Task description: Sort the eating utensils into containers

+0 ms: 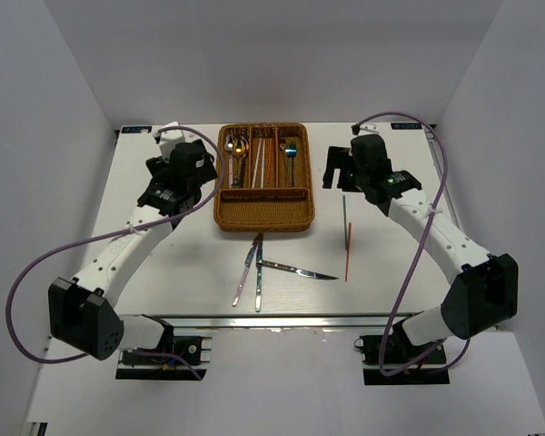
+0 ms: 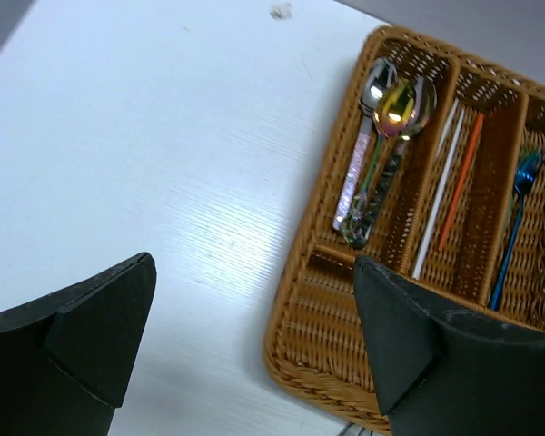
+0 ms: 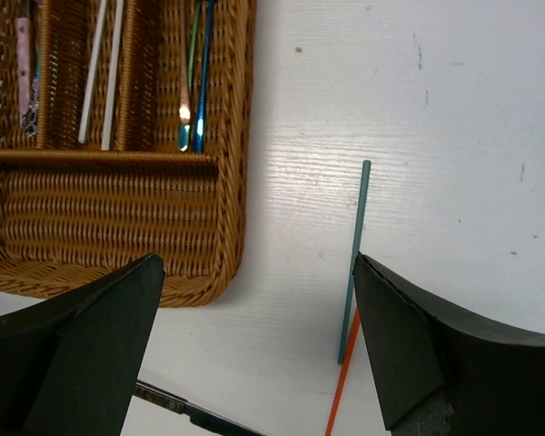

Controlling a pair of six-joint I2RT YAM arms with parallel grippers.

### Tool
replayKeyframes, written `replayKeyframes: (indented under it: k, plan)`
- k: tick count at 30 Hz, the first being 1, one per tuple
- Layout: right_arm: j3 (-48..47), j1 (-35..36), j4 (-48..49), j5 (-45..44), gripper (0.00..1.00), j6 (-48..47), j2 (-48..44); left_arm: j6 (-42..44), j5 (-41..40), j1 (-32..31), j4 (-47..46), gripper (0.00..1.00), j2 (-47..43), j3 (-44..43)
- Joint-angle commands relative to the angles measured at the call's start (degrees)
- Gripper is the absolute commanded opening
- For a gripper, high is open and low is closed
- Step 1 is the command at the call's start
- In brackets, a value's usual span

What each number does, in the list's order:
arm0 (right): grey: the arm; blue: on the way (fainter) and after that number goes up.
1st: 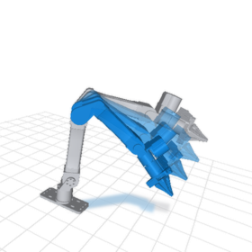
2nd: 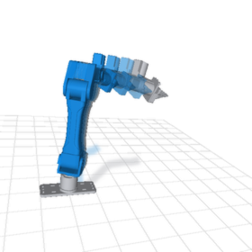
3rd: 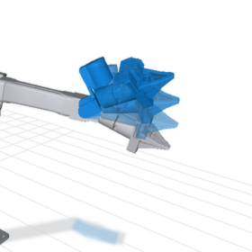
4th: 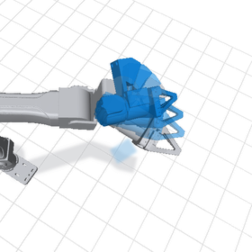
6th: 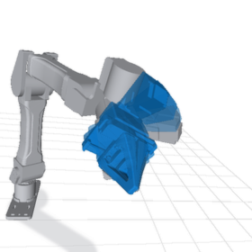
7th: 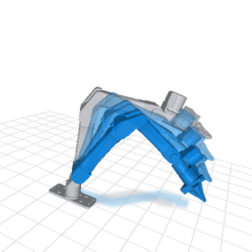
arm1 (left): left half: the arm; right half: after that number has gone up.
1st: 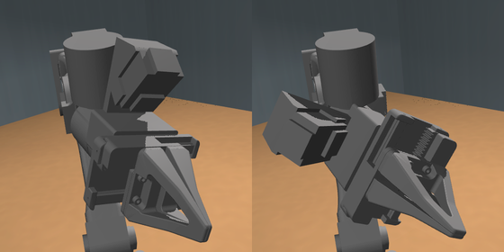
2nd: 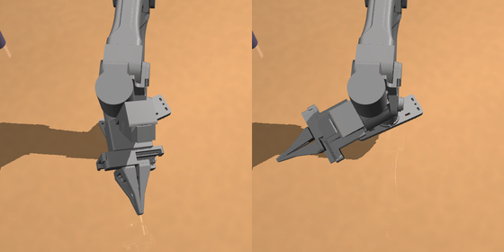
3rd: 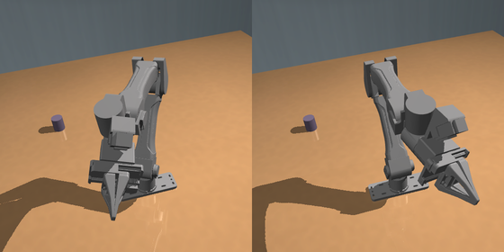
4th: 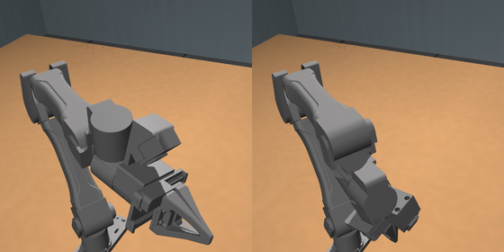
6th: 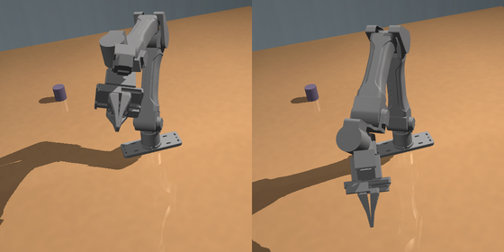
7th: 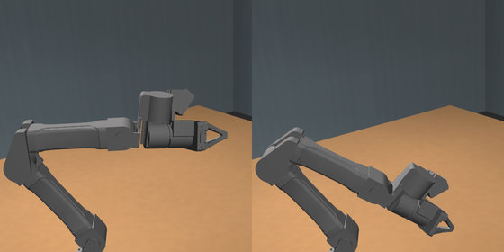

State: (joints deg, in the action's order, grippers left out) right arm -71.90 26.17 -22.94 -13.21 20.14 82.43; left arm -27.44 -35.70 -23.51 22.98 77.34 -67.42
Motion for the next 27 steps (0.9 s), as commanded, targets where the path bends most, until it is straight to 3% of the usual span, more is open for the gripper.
replayKeyframes:
  k: [1, 6, 13, 17, 24, 27]
  plan:
    - [0.88, 0.02, 4.66, 2.75, 0.89, -2.38, -0.08, 0.46, -5.51, 0.22, 2.50, 0.98, -3.34, 1.24]
    - [3.69, 0.02, 6.76, 1.34, 0.89, -4.31, -0.96, 1.16, -9.73, 0.22, 5.41, 0.98, -4.83, 3.51]
    - [7.29, 0.02, 12.74, -3.03, 0.89, -7.48, -3.86, 4.15, -8.51, 0.22, 7.16, 0.98, -7.21, 10.10]
    - [4.94, -0.07, 11.97, -5.86, 0.89, -6.44, -1.58, 5.12, -4.73, 0.30, 4.27, 0.98, -8.34, 13.53]
    - [-2.44, 0.02, 5.28, -6.38, 0.89, 0.15, 5.27, 4.06, 16.86, -0.13, 3.56, 0.98, -5.72, 13.81]
    - [-4.65, 0.02, 5.44, -4.29, 0.89, 4.63, 7.64, 5.38, 17.51, -2.41, 4.53, 0.98, -5.26, 13.01]
